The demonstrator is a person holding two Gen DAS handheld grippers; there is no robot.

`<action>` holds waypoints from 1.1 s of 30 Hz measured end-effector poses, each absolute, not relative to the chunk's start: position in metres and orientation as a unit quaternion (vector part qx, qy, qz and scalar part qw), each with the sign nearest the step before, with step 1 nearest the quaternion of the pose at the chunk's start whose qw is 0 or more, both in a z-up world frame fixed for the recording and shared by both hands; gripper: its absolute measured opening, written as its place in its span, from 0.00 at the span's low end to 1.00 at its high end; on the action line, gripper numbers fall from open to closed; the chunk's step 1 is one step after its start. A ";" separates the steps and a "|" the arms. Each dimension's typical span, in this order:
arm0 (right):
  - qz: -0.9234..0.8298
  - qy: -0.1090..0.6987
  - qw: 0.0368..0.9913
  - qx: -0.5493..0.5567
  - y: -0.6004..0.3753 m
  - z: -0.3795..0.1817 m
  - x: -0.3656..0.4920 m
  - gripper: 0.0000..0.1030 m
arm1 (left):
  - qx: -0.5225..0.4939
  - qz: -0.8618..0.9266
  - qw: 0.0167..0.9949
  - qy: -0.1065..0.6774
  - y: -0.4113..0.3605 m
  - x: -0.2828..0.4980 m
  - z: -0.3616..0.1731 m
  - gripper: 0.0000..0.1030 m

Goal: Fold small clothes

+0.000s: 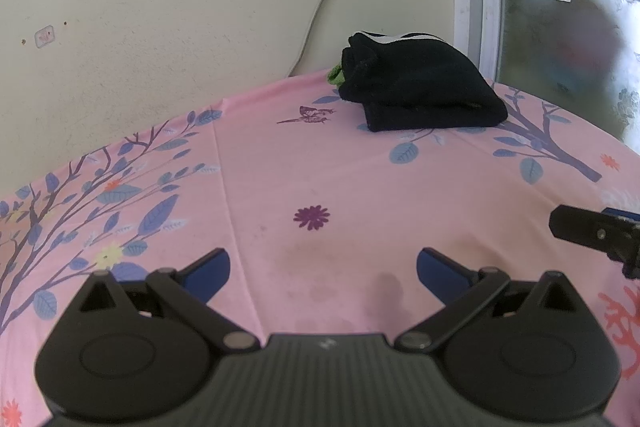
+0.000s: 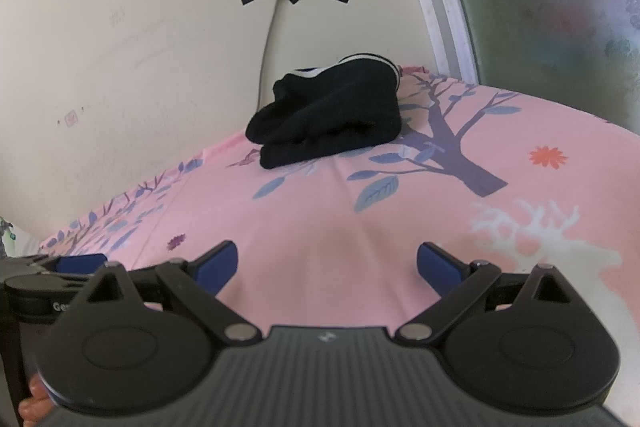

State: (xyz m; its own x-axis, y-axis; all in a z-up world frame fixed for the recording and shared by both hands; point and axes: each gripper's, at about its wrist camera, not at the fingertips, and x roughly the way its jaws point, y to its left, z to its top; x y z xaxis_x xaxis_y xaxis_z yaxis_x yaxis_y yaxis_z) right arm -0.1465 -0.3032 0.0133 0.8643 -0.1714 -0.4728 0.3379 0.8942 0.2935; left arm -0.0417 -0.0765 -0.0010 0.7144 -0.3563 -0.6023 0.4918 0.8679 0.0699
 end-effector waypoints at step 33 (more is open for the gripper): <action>-0.170 0.230 0.942 0.175 -0.298 0.013 -0.144 0.84 | 0.116 -0.247 0.912 0.306 -0.080 -0.046 -0.002 1.00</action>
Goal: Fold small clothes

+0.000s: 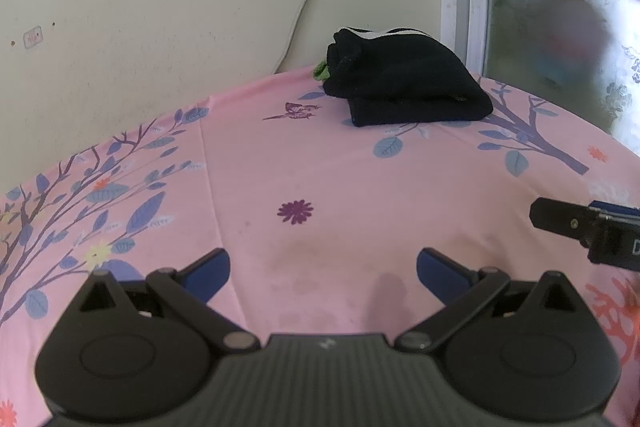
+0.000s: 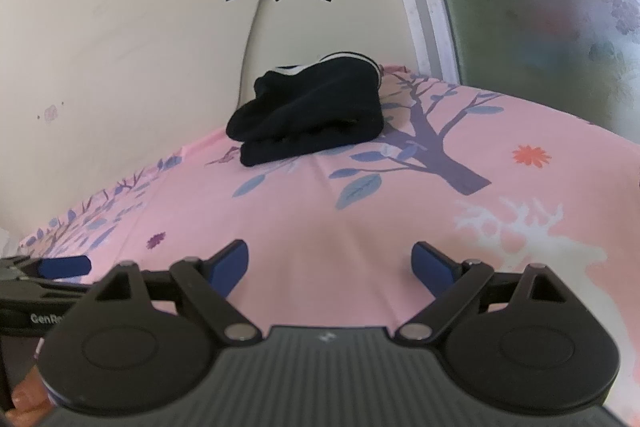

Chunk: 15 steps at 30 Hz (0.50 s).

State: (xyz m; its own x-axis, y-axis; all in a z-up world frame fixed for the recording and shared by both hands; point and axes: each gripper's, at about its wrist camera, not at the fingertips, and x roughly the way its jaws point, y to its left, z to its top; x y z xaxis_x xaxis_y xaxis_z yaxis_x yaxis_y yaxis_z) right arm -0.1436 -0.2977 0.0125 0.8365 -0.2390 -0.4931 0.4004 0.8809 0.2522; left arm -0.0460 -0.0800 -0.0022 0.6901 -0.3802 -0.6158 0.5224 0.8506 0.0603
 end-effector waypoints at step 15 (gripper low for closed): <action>-0.171 0.230 0.941 0.178 -0.297 0.012 -0.143 0.87 | 0.117 -0.249 0.912 0.304 -0.081 -0.047 -0.002 1.00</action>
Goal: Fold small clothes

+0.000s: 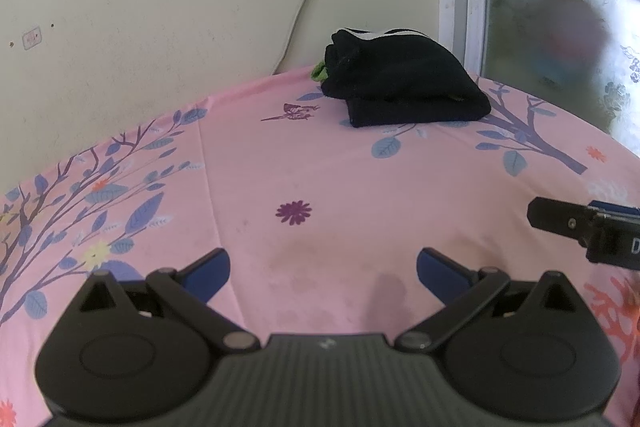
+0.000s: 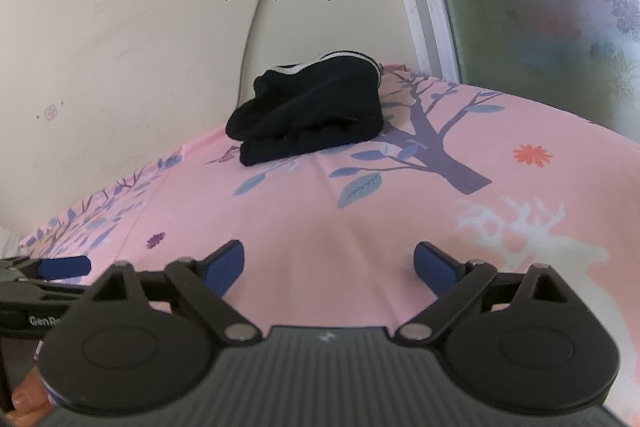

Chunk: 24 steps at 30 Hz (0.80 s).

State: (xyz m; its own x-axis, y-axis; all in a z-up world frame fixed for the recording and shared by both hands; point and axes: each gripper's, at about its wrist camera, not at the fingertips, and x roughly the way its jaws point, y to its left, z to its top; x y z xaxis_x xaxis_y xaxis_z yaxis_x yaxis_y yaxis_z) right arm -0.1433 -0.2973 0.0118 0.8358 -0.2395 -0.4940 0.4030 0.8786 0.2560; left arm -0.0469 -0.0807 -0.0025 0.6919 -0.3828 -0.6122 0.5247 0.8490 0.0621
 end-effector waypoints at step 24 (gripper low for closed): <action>-0.162 0.238 0.944 0.158 -0.292 0.012 -0.140 0.72 | 0.118 -0.250 0.914 0.298 -0.081 -0.050 0.001 1.00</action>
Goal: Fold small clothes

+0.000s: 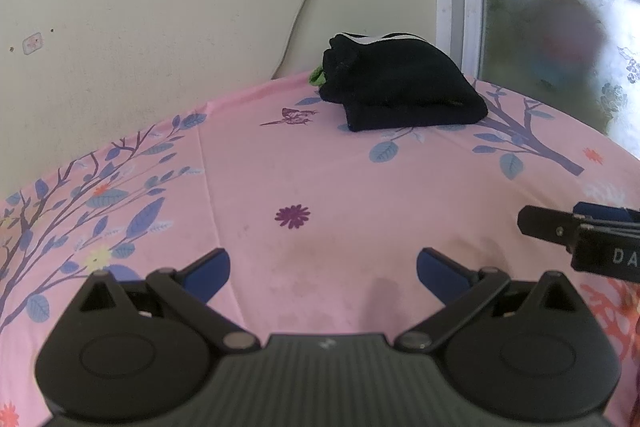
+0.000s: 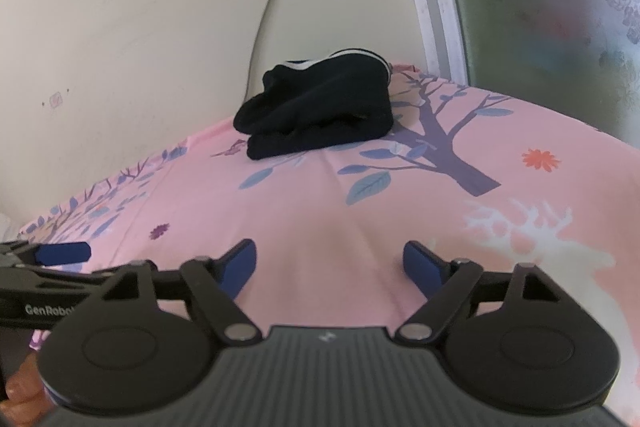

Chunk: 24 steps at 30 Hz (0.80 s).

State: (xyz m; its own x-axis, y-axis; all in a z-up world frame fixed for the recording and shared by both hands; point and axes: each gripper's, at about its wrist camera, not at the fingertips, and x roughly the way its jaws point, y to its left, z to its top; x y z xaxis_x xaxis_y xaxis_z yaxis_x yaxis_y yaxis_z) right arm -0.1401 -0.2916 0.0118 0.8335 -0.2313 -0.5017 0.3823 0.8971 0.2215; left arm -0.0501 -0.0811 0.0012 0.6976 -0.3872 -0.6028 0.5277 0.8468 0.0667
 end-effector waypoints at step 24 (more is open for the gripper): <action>-0.144 0.225 0.953 0.141 -0.283 0.013 -0.143 0.39 | 0.129 -0.241 0.915 0.298 -0.083 -0.050 -0.002 1.00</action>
State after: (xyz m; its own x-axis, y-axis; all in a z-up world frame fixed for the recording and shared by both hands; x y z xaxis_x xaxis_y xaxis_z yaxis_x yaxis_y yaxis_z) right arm -0.1431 -0.2827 0.0133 0.8566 -0.2114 -0.4706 0.3389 0.9184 0.2042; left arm -0.0501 -0.0832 -0.0018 0.7066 -0.3641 -0.6067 0.5177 0.8505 0.0926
